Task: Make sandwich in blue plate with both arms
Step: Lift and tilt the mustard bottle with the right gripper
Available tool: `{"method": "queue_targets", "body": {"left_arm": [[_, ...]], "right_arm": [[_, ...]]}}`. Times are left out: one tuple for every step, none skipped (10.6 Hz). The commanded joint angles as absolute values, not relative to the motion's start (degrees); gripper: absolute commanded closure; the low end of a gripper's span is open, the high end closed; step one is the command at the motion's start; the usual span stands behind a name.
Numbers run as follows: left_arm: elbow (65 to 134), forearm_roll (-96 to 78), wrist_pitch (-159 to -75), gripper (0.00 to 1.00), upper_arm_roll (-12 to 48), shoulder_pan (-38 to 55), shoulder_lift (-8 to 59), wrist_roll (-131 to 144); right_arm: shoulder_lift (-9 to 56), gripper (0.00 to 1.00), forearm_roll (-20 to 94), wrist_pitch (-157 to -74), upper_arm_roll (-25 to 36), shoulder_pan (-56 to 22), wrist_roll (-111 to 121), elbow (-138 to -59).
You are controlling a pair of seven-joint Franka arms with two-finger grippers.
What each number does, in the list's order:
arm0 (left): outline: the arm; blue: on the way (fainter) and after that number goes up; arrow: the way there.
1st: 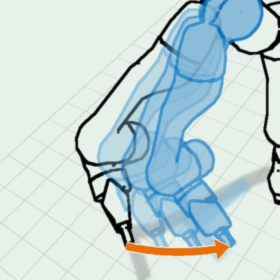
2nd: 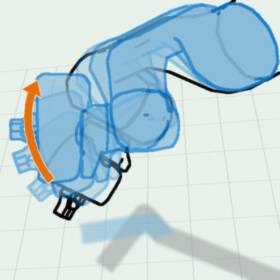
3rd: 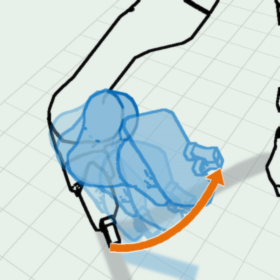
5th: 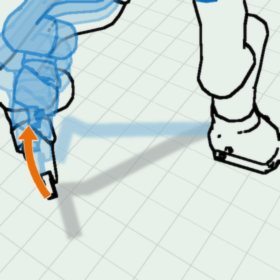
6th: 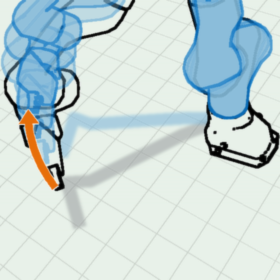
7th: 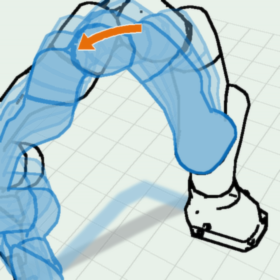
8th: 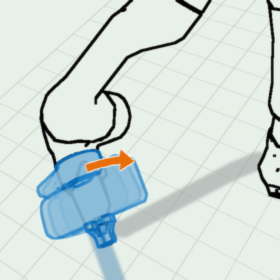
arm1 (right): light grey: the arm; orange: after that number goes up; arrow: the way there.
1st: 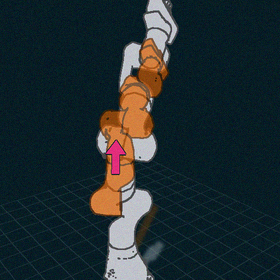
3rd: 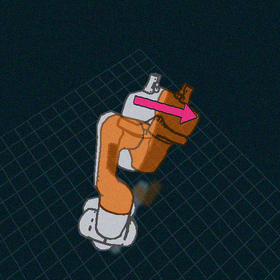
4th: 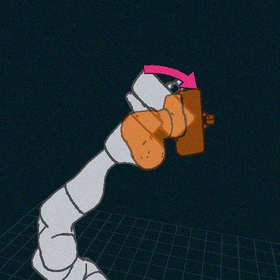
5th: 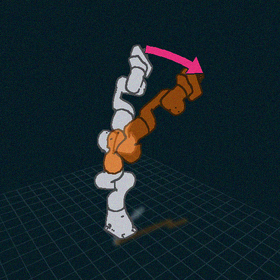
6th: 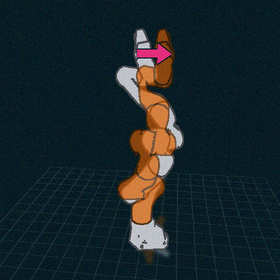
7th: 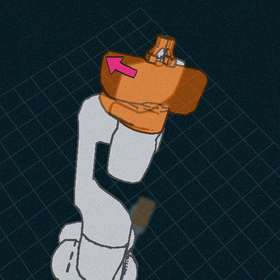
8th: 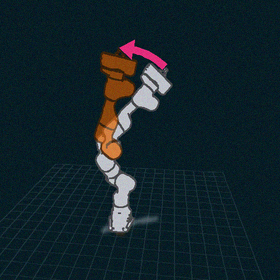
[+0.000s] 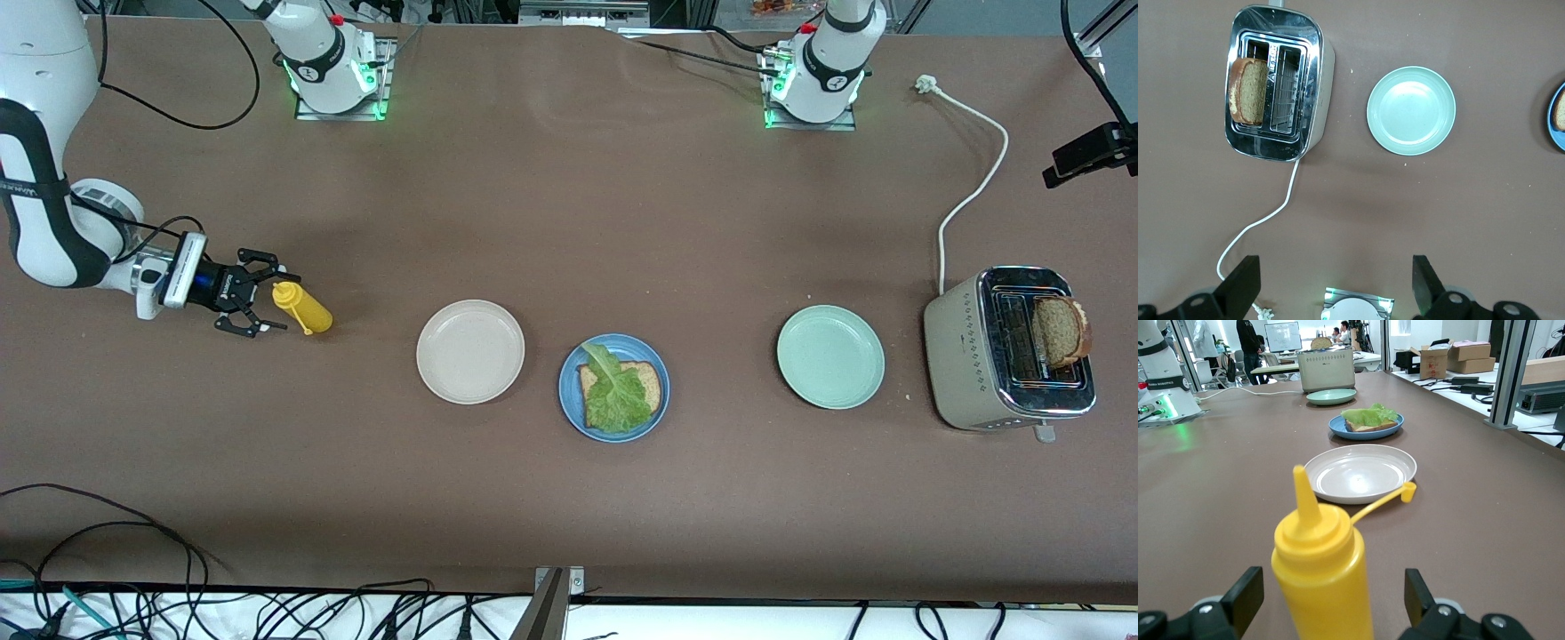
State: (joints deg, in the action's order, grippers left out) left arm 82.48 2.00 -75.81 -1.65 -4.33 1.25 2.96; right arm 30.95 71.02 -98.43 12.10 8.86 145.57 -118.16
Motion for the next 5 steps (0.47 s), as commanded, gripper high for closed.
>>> {"method": "queue_targets", "body": {"left_arm": [[81.7,0.9,-75.8,0.00,-1.6,-4.8,1.5,2.5],[81.7,0.9,-75.8,0.00,-1.6,-4.8,1.5,2.5],[81.7,0.9,-75.8,0.00,-1.6,-4.8,1.5,2.5],[81.7,0.9,-75.8,0.00,-1.6,-4.8,1.5,2.5],[81.7,0.9,-75.8,0.00,-1.6,-4.9,1.5,2.5]], "right_arm": [[32.7,0.06,72.9,-96.9,12.0,9.8,147.8,-117.2],[33.6,0.06,73.9,-96.9,12.0,9.8,148.6,-117.2],[34.1,0.06,74.7,-96.9,11.9,9.5,149.2,-117.2],[34.2,0.06,75.5,-96.9,11.7,9.3,149.6,-117.2],[34.2,0.06,75.6,-96.9,11.6,9.2,149.6,-117.2]]}}
